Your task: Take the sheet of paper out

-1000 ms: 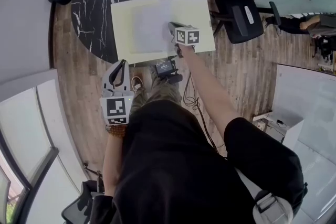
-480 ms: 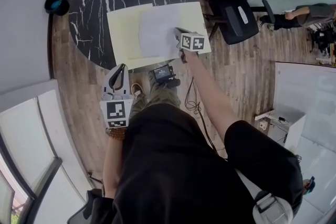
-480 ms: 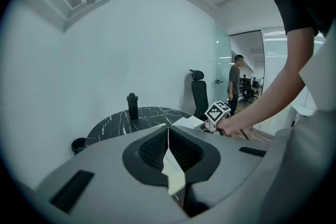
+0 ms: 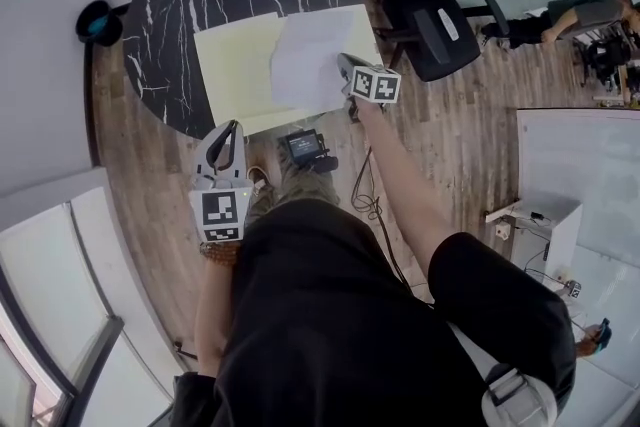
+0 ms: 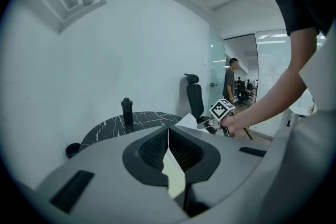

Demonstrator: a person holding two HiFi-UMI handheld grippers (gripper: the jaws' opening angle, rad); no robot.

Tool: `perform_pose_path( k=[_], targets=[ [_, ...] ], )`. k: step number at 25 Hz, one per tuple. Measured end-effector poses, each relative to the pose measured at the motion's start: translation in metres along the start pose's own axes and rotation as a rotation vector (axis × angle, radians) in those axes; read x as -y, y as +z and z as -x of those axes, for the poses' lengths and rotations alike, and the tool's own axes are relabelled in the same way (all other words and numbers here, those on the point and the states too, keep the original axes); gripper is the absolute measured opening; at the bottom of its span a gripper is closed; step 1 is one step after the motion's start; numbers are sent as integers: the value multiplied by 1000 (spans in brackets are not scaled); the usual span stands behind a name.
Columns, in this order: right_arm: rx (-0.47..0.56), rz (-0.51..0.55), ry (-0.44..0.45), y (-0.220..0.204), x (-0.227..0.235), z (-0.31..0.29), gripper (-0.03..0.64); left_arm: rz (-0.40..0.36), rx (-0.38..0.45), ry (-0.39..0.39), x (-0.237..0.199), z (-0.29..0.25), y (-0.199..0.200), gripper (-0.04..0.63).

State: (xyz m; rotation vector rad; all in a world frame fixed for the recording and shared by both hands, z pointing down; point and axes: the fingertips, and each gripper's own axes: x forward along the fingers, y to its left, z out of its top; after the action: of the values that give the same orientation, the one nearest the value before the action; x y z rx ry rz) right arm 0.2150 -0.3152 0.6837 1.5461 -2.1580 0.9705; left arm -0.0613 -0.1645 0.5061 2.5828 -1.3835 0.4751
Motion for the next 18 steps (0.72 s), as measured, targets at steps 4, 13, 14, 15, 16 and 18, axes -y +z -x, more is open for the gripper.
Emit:
perform_pose_path(
  k=[4, 13, 14, 15, 16, 18],
  targets=[
    [47, 6, -7, 14, 1, 21, -2, -6, 21, -2, 1, 3, 7, 2],
    [167, -11, -9, 47, 0, 71, -2, -17, 65, -13, 7, 6, 21, 2],
    [182, -18, -5, 51, -1, 76, -2, -18, 69, -14, 8, 7, 23, 2],
    [199, -27, 0, 54, -1, 82, -2, -21, 74, -15, 9, 7, 25, 2],
    [217, -36, 6, 58, -1, 88, -2, -24, 78, -16, 10, 7, 27, 2],
    [253, -49, 15, 67, -3, 101, -2, -30, 87, -18, 11, 7, 31, 2]
  ],
)
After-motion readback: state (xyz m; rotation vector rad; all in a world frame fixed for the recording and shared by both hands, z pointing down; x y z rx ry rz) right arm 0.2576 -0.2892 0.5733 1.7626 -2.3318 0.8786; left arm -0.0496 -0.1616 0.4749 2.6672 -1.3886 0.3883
